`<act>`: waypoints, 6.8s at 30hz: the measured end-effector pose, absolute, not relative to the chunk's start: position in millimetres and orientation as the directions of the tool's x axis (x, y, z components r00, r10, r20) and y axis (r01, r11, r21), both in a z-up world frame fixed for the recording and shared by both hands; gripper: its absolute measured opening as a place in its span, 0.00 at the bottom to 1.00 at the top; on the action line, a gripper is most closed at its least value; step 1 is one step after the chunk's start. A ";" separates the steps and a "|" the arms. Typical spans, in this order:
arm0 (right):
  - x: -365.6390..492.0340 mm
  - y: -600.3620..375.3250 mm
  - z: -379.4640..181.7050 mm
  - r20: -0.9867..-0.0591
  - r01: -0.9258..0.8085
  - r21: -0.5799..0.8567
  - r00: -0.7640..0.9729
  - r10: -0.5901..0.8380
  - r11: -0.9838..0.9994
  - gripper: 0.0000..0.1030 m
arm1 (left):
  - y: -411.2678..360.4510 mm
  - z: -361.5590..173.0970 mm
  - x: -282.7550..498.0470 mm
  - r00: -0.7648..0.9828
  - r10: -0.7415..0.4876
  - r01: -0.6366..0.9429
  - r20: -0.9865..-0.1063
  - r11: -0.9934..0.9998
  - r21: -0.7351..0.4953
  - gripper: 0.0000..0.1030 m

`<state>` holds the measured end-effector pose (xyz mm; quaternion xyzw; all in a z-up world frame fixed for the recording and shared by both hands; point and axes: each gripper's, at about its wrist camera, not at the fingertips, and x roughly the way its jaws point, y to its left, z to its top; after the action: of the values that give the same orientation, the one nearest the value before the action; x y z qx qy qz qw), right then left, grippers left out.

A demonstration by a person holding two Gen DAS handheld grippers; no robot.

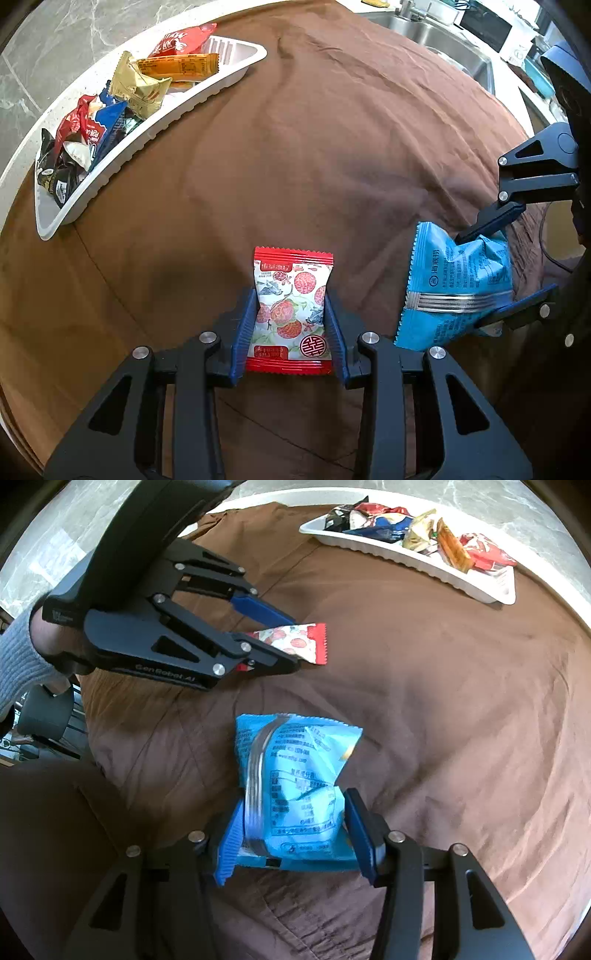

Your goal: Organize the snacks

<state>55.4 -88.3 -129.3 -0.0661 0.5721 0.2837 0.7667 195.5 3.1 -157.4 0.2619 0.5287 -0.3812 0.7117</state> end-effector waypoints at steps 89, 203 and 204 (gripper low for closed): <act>118.2 -149.1 -120.5 -0.764 -0.229 0.542 0.265 0.588 0.808 0.45 | 49.3 -122.7 216.7 0.075 -0.429 0.706 -0.900 0.660 -0.256 0.30; 79.1 -185.6 31.4 -0.529 -0.110 0.288 0.810 0.253 0.951 1.00 | 34.6 89.1 230.1 0.620 -0.408 0.508 -0.671 0.860 -0.054 0.94; 78.7 -185.8 31.5 -0.529 -0.110 0.289 0.810 0.255 0.951 1.00 | 34.7 89.2 229.4 0.620 -0.408 0.508 -0.670 0.860 -0.053 0.94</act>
<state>78.7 -185.8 31.5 0.1230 0.2930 0.0967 0.9432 229.4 34.7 89.2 0.0709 0.3534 -0.2551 0.8972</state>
